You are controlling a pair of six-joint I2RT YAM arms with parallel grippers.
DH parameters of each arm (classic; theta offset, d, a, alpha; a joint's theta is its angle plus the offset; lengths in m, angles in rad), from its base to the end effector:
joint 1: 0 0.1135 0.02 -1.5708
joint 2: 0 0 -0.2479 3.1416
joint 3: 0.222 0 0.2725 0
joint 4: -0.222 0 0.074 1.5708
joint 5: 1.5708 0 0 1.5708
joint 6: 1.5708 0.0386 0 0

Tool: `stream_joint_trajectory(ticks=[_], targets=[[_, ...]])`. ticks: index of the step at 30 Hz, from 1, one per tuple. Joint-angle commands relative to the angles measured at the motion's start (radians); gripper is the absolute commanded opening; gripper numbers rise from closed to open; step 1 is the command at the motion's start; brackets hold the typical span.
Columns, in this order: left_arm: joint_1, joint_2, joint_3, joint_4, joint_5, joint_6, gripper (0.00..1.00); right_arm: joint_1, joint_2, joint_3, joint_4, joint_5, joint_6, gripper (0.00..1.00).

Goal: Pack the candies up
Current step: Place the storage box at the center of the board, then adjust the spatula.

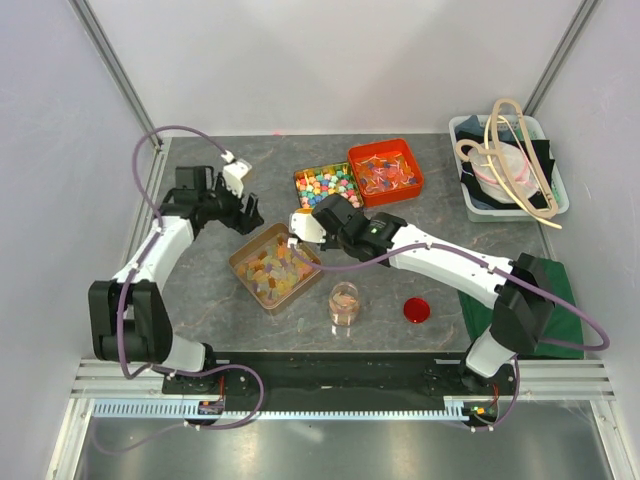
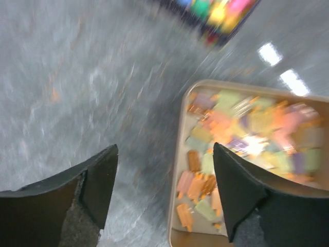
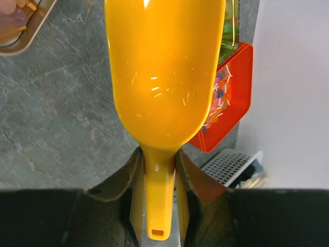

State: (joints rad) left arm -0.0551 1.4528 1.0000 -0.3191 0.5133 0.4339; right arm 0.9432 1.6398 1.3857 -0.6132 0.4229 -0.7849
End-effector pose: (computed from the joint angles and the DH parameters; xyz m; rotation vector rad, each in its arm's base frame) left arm 0.3317 -0.0373 0.2223 0.7831 2.1135 -0.3994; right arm 0.2360 0.2984 0.2688 -1.6853 1.6852 -0.4395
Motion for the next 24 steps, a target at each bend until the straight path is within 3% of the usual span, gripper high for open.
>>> stream_joint_trajectory(ticks=[1,4,9,19,24], targets=[[0.043,-0.049,0.126,-0.107,0.389,-0.090,0.84,-0.015,-0.064,-0.040,0.119,-0.065,0.105,0.00],[0.044,-0.011,0.183,-0.156,0.534,-0.113,0.87,-0.015,-0.061,-0.047,0.127,-0.093,0.128,0.00],[0.041,0.056,0.244,-0.181,0.657,-0.153,0.88,-0.015,-0.055,-0.037,0.148,-0.118,0.147,0.00],[0.006,0.101,0.265,-0.187,0.656,-0.167,0.86,-0.004,-0.044,0.025,0.139,-0.173,0.170,0.00],[-0.014,0.122,0.275,-0.187,0.642,-0.172,0.78,0.022,-0.034,0.049,0.132,-0.173,0.173,0.00]])
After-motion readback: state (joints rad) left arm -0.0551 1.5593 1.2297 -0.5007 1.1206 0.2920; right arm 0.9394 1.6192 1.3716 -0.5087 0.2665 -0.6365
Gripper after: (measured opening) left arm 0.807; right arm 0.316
